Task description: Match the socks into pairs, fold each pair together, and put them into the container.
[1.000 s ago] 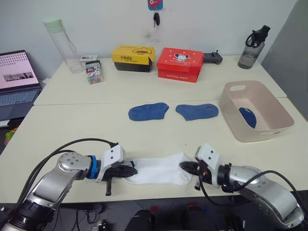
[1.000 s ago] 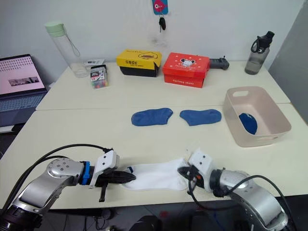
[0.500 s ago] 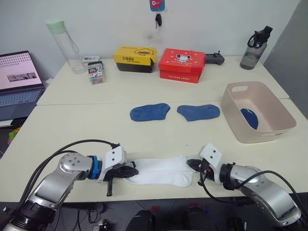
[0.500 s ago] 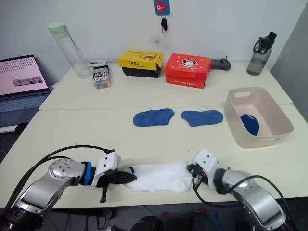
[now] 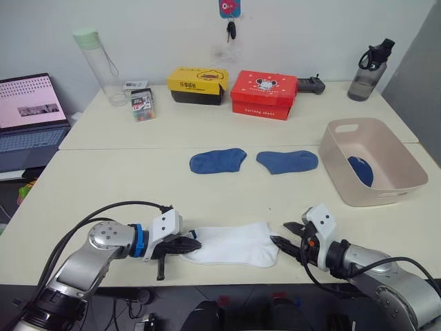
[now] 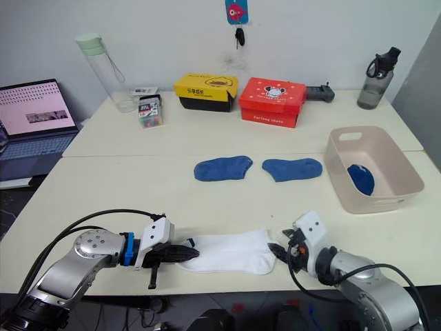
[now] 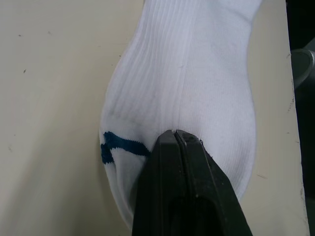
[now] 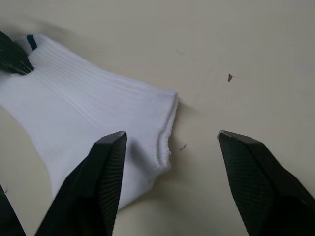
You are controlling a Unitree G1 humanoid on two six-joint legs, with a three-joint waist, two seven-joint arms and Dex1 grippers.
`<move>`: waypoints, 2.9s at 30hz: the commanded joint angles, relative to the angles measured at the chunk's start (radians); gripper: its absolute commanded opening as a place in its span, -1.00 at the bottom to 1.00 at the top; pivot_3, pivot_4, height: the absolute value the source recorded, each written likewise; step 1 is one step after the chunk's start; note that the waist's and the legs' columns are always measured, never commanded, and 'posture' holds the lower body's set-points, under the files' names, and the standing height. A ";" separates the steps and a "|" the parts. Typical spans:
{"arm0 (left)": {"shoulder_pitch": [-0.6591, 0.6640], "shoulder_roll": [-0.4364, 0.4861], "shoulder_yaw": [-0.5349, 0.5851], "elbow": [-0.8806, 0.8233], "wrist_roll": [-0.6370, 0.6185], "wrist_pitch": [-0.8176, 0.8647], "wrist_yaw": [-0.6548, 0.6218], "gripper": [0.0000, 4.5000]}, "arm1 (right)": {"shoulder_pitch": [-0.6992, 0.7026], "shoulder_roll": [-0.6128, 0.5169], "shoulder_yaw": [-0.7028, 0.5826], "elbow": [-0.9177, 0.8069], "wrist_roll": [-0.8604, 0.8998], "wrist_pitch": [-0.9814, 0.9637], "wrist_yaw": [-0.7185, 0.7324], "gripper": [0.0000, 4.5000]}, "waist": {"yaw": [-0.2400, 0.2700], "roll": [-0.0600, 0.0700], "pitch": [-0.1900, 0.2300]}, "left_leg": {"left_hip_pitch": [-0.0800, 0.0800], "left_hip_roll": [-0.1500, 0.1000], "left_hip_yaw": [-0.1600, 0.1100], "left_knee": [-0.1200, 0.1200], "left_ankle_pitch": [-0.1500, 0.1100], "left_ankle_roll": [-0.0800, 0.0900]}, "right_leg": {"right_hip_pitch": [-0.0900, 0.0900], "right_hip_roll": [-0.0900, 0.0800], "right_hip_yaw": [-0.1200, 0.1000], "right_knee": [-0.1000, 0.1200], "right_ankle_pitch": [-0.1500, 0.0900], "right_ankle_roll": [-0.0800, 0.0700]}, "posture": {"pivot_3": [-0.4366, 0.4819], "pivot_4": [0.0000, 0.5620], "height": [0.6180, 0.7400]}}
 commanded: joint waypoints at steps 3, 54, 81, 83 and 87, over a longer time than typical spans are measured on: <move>0.032 0.001 -0.024 0.026 0.047 0.016 0.023 -1.00 | -0.001 -0.017 0.105 0.019 -0.085 -0.032 -0.027 0.28 | 0.001 0.000 -0.002 | 0.000 0.000 0.000 0.000 0.000 0.000 | 0.000 0.000 0.000 0.000 0.000 0.000 | -0.05 -0.47 0.77; -0.277 -0.189 -0.185 0.102 0.139 0.035 0.005 -1.00 | -0.517 0.102 0.183 0.091 0.187 0.379 0.005 -0.99 | -0.007 -0.009 0.006 | -0.002 0.001 -0.001 0.000 0.000 -0.001 | -0.002 0.001 0.000 0.000 0.000 0.000 | -0.05 -0.47 0.77; -0.372 -0.086 0.036 -0.048 -0.126 0.198 -0.112 -1.00 | -0.559 0.004 0.273 0.185 -0.018 0.049 0.045 0.24 | -0.019 -0.009 0.007 | -0.005 0.000 -0.001 0.001 0.000 -0.001 | -0.005 0.001 0.000 0.000 0.000 0.000 | -0.05 -0.47 0.77; -0.394 -0.101 0.000 -0.052 -0.121 0.196 -0.131 -1.00 | -0.555 0.011 0.306 0.216 -0.053 0.003 0.060 -0.07 | -0.024 -0.009 0.007 | -0.005 -0.001 0.001 0.000 0.000 -0.001 | -0.005 0.000 0.001 0.000 0.000 0.000 | -0.05 -0.47 0.77; -0.429 -0.146 -0.091 0.006 -0.054 0.117 -0.161 -1.00 | -0.548 0.025 0.362 0.268 -0.117 -0.046 0.071 -0.74 | -0.029 -0.009 0.007 | -0.005 0.001 0.001 0.000 0.000 -0.001 | -0.007 0.001 0.001 0.001 0.000 0.000 | -0.05 -0.47 0.77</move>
